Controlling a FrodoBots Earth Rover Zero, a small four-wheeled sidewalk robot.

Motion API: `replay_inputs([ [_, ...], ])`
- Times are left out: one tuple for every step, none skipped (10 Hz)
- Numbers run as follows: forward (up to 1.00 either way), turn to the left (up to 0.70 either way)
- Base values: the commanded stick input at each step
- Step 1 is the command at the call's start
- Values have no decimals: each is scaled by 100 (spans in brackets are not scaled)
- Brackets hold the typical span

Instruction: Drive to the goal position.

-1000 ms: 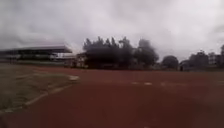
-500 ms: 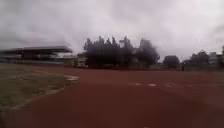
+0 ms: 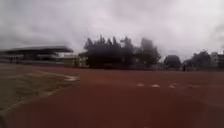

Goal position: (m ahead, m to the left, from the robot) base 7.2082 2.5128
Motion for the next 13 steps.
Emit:
replay_inputs([
  [70,0],
  [70,0],
  [70,0],
  [70,0],
  [70,0],
  [70,0],
  [70,0],
  [70,0],
  [70,0],
  [70,0],
  [70,0],
  [70,0],
  [70,0],
])
